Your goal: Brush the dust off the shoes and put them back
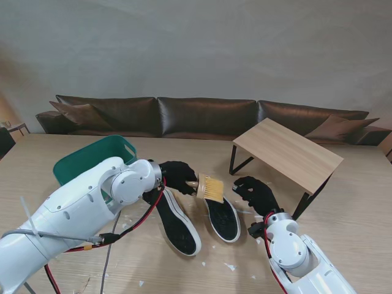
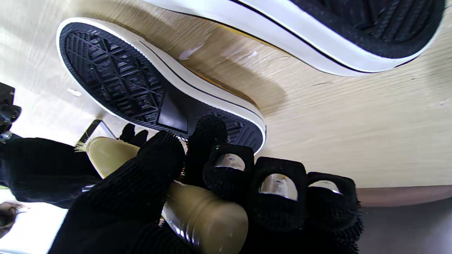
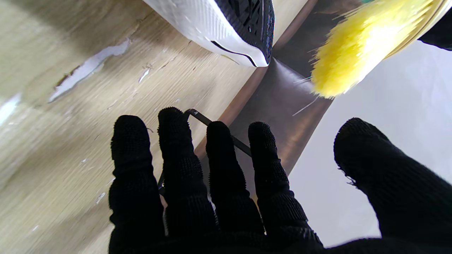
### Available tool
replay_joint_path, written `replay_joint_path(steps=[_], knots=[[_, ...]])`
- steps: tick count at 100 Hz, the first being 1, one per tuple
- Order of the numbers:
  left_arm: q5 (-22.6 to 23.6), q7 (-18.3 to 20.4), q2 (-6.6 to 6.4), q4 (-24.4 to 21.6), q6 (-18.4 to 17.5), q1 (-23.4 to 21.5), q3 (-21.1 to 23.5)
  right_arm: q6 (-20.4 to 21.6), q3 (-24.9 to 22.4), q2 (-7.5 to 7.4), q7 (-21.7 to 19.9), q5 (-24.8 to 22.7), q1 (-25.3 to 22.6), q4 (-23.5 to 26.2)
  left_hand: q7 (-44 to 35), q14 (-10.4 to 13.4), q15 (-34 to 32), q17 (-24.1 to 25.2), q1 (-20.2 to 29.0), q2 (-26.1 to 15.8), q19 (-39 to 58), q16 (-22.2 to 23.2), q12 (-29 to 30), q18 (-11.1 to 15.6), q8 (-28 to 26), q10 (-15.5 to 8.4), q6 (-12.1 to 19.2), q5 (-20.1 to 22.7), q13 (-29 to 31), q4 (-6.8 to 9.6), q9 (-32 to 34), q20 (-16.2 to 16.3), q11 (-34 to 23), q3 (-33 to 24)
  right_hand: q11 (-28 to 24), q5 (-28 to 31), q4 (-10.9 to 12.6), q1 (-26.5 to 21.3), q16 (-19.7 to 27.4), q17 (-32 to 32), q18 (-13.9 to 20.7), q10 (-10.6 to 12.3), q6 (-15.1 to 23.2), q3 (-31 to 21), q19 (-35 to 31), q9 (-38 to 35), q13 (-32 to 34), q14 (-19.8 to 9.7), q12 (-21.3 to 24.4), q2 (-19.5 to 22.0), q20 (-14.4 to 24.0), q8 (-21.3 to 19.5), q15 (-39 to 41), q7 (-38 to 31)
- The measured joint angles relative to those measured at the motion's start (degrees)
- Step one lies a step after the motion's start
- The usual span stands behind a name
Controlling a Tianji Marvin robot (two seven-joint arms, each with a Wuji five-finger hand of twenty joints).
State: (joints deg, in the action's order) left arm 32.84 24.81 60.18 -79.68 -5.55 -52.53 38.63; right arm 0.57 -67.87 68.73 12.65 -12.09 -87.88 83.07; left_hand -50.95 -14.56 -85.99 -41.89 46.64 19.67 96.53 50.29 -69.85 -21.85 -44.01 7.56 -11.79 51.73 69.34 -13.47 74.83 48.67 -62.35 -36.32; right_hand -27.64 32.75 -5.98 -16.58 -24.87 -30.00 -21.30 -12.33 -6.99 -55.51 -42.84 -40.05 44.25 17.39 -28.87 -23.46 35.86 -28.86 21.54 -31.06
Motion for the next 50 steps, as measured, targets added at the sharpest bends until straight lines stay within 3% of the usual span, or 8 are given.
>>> replay_joint_path(steps=[27,50], knots=[[-4.05,-2.4,0.61,3.68,-5.31,0.89,-2.42,-0.16,0.08,0.24,1.16,0.04,0.21,-0.33,-0.34,0.0,0.0,0.0,0.0,0.0,0.0,-0.02,0.0,0.0,0.0,-0.01,0.0,0.0,0.0,0.0,0.0,-0.04,0.0,0.0,-0.01,0.0,0.0,0.0,0.0,0.0,-0.17,-0.02,-0.07,0.0,-0.03,0.0,0.54,0.01,0.0,0.0,-0.01,0.0,0.02,-0.04],[-5.81,-2.34,0.98,7.43,-6.29,3.06,-6.15,-0.17,0.1,0.43,1.48,0.21,0.31,-0.4,-0.48,0.0,0.0,0.06,0.0,0.0,0.0,-0.03,0.0,0.0,0.03,-0.01,0.0,0.0,0.0,0.0,0.0,-0.07,0.0,0.01,-0.01,0.0,0.0,0.0,0.0,0.0,-0.18,-0.08,-0.1,0.0,-0.04,0.0,0.54,0.03,0.0,0.0,-0.01,0.0,0.06,-0.41]])
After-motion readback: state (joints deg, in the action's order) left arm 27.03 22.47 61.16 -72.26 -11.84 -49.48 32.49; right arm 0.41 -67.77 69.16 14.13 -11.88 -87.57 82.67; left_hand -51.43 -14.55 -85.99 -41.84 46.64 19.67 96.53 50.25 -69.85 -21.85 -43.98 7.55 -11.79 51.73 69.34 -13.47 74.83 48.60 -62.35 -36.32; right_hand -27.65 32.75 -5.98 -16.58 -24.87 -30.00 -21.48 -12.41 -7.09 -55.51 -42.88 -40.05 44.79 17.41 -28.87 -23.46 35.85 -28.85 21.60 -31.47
